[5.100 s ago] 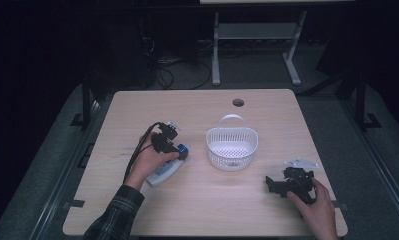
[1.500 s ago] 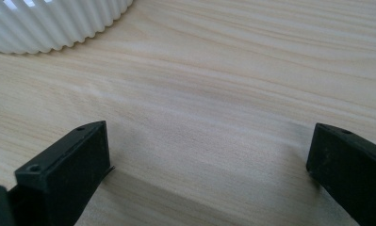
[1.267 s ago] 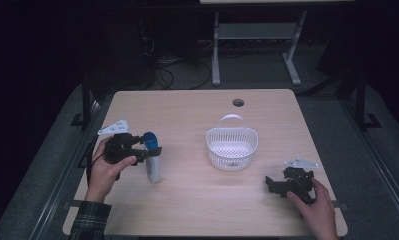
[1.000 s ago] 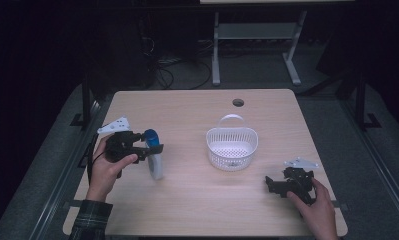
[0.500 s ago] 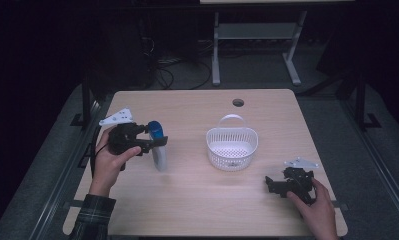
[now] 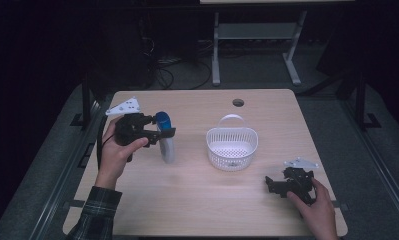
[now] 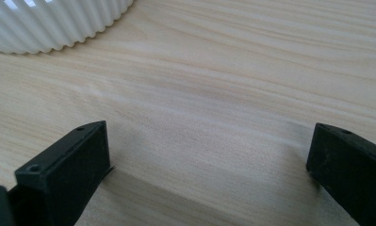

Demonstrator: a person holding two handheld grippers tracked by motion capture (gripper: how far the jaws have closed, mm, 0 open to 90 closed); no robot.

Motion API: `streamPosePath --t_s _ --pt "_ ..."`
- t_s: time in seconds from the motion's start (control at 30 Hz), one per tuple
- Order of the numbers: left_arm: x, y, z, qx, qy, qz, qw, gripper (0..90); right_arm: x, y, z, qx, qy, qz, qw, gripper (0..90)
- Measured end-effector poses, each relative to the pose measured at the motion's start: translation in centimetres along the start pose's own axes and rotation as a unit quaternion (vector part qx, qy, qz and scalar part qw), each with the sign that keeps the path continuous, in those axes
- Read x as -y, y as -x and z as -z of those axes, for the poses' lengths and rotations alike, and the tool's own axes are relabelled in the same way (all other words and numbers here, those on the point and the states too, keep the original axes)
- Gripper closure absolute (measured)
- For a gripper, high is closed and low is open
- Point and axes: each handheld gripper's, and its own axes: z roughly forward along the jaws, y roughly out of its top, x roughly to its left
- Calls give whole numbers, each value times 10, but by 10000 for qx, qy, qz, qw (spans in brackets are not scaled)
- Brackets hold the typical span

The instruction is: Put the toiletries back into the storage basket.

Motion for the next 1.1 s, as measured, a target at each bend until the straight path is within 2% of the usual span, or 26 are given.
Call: streamPosePath --t_s 0.5,1.1 --pt "-28 8 -19 150 68 -198 9997 371 0 0 0 1 -1 1 10000 0" --pt "-42 13 -41 278 116 -260 9992 371 0 0 0 2 2 2 10000 0"
